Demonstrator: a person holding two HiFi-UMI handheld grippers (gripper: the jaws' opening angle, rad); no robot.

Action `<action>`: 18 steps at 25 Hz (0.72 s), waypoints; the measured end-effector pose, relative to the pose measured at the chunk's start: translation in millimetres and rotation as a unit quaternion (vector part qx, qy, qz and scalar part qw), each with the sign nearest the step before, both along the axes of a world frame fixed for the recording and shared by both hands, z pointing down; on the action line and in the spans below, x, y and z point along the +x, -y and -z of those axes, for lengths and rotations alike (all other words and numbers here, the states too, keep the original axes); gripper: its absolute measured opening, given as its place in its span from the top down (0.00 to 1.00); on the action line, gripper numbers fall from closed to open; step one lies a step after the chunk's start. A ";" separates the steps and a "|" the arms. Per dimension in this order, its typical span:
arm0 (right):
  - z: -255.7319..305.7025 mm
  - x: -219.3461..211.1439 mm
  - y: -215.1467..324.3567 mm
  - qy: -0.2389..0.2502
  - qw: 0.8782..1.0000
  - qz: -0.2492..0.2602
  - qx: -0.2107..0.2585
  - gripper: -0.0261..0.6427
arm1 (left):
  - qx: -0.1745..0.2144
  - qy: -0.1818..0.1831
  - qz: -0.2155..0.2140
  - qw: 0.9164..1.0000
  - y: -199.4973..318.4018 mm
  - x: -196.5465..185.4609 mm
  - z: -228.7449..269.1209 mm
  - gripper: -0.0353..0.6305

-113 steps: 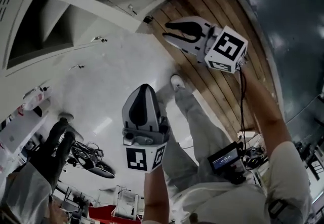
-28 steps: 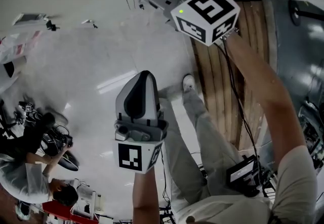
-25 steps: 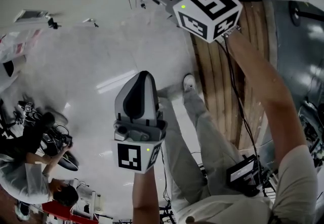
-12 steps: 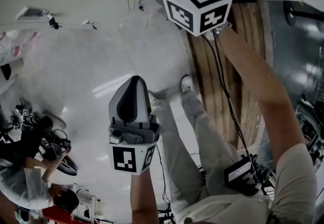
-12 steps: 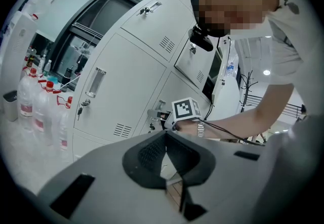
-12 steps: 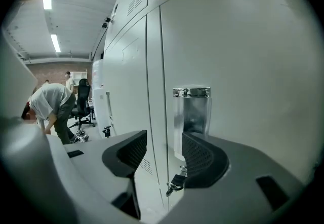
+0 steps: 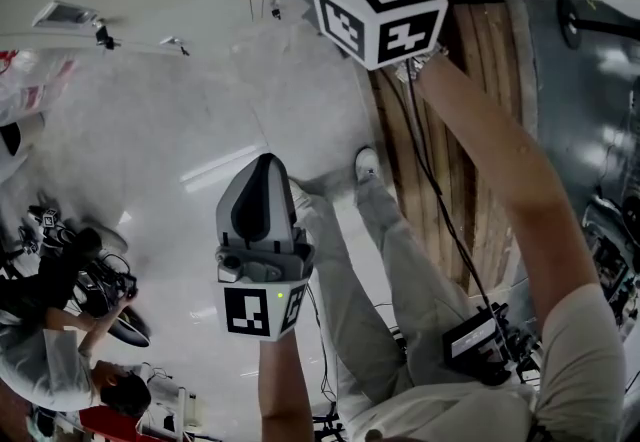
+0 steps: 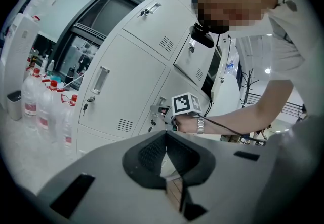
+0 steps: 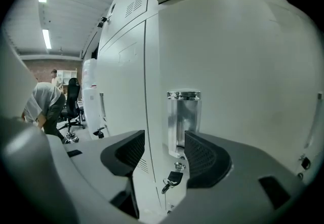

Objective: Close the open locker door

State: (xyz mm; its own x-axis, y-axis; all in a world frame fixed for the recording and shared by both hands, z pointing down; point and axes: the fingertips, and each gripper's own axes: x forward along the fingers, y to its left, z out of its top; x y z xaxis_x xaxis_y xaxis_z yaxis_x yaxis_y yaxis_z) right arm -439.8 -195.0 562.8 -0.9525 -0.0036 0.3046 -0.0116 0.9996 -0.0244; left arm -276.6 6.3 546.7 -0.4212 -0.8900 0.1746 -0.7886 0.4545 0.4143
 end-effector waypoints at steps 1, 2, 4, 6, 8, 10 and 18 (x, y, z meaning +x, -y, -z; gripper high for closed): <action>-0.5 2.6 0.6 -0.001 1.000 -0.002 -0.004 0.62 | -0.001 0.000 0.001 1.000 -1.0 2.0 -0.6 0.94; -0.6 6.0 1.0 -0.001 1.000 -0.004 -0.007 0.62 | -0.001 0.001 0.002 1.000 -2.0 3.8 -0.7 0.94; -0.2 15.1 1.7 -0.003 1.000 -0.008 -0.010 0.62 | -0.001 0.003 0.005 1.000 -3.6 7.2 1.1 0.94; -0.1 27.3 1.4 -0.008 1.000 -0.013 -0.015 0.62 | -0.003 0.005 0.006 1.000 -5.9 11.8 3.8 0.94; 0.5 42.9 -0.9 -0.012 0.999 -0.016 -0.027 0.62 | -0.005 0.009 0.007 1.000 -7.6 17.4 8.2 0.94; 3.4 61.4 -3.9 -0.008 0.999 -0.020 -0.039 0.66 | -0.005 0.014 0.008 1.000 -6.9 23.9 14.3 0.94; 14.7 153.3 -26.9 0.001 0.996 -0.041 -0.085 0.92 | -0.006 0.030 0.010 0.999 6.0 59.7 39.9 0.94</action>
State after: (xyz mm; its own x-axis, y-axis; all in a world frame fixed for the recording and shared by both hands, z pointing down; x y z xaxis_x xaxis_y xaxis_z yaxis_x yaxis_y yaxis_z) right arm -286.5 -168.2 548.1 -0.9518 -0.0310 0.3050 -0.0935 0.9769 -0.1924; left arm -216.9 0.3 506.8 -0.4486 -0.8794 0.1596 -0.8024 0.4749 0.3615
